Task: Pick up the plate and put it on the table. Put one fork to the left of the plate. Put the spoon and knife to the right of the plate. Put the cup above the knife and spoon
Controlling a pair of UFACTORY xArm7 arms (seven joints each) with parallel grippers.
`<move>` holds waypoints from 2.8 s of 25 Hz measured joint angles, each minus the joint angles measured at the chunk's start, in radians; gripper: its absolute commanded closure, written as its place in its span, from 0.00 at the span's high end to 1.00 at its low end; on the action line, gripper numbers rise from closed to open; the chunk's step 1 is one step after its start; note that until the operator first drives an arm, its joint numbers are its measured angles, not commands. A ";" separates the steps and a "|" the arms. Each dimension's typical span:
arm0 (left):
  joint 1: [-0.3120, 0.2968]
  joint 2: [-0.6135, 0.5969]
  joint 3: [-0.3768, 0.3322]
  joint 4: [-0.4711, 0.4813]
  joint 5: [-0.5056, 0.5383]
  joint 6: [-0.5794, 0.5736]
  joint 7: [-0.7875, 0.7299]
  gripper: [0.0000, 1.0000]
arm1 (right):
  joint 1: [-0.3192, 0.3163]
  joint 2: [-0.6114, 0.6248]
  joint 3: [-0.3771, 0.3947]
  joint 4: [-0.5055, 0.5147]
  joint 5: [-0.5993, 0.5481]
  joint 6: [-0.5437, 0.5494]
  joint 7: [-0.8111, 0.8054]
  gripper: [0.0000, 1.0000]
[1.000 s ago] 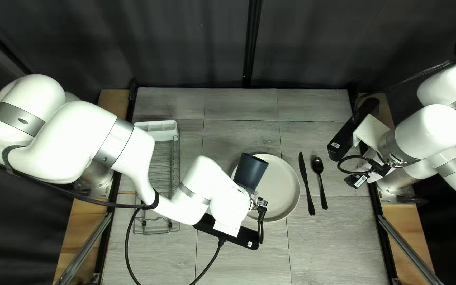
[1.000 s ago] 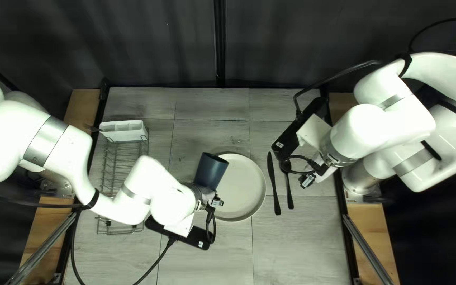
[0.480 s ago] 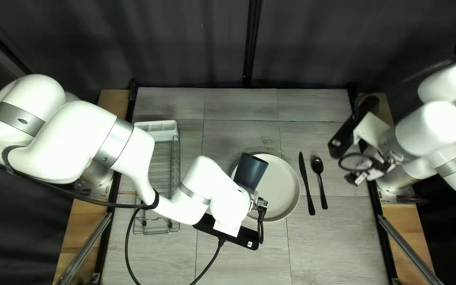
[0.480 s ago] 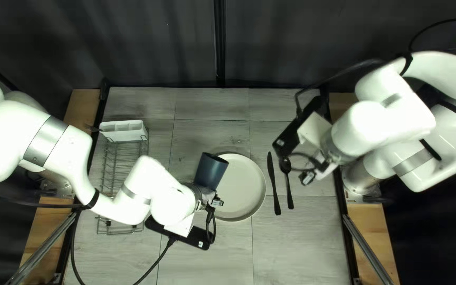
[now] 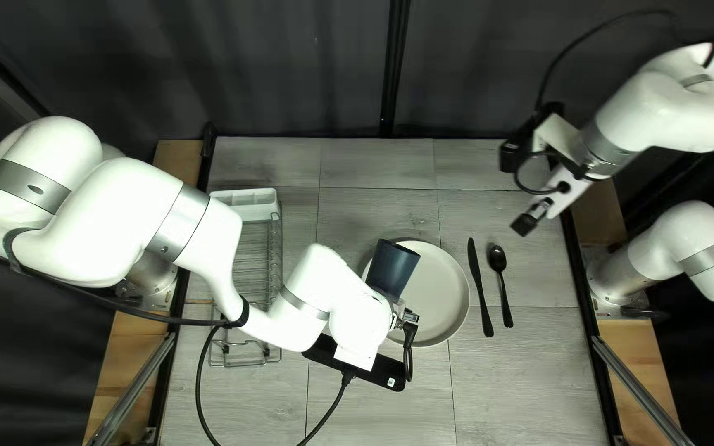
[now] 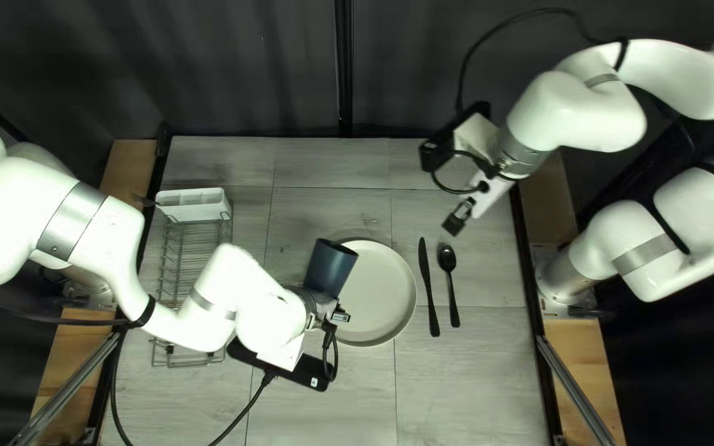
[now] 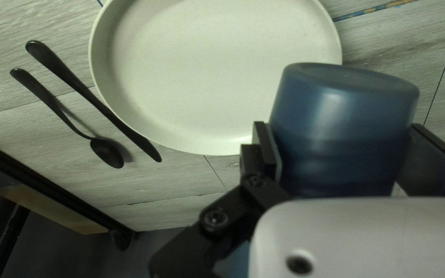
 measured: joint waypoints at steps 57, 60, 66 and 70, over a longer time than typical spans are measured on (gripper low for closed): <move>0.000 0.000 0.000 0.000 0.000 0.000 0.000 0.00 | 0.866 0.484 -0.849 0.062 0.388 -0.835 -0.292 0.00; 0.000 0.000 0.000 0.000 0.000 0.000 0.000 0.46 | 0.860 0.483 -0.841 0.061 0.386 -0.835 -0.291 0.00; 0.000 0.000 0.000 0.000 0.000 0.000 0.000 1.00 | 0.782 0.465 -0.770 0.045 0.366 -0.832 -0.291 0.00; 0.000 0.000 0.000 0.000 0.000 0.000 0.000 1.00 | 0.654 0.459 -0.655 0.023 0.336 -0.804 -0.256 0.00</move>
